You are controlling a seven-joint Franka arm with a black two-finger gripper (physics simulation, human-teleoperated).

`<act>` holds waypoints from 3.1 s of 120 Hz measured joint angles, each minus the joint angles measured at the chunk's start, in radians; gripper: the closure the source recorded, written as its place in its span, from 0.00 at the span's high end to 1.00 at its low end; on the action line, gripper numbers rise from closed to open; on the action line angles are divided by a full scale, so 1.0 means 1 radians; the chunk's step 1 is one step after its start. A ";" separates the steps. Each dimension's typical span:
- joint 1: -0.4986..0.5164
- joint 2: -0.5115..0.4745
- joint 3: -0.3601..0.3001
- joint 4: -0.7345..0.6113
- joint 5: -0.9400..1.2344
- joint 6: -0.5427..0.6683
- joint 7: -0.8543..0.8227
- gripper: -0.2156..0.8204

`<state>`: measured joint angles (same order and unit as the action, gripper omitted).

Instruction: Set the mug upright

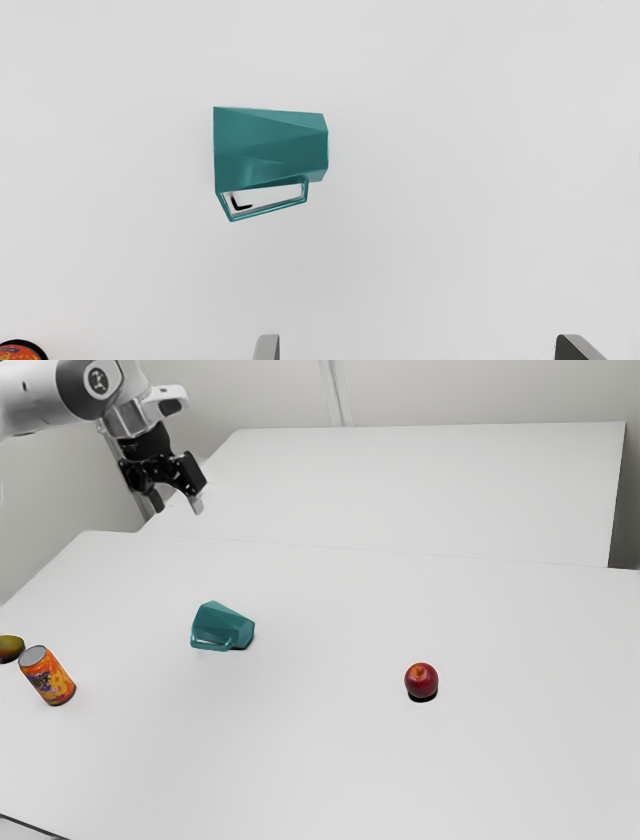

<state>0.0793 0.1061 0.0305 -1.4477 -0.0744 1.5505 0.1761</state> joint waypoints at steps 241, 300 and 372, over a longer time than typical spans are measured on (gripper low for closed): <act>0.318 0.489 0.080 -0.160 -0.922 0.041 0.687 0.14; 0.227 0.287 0.080 -0.208 -0.822 0.045 0.673 0.04; -0.011 0.141 -0.028 -0.204 -0.080 0.318 0.329 0.03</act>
<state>0.0682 0.2474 0.0029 -1.6513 -0.1546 1.8683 0.5051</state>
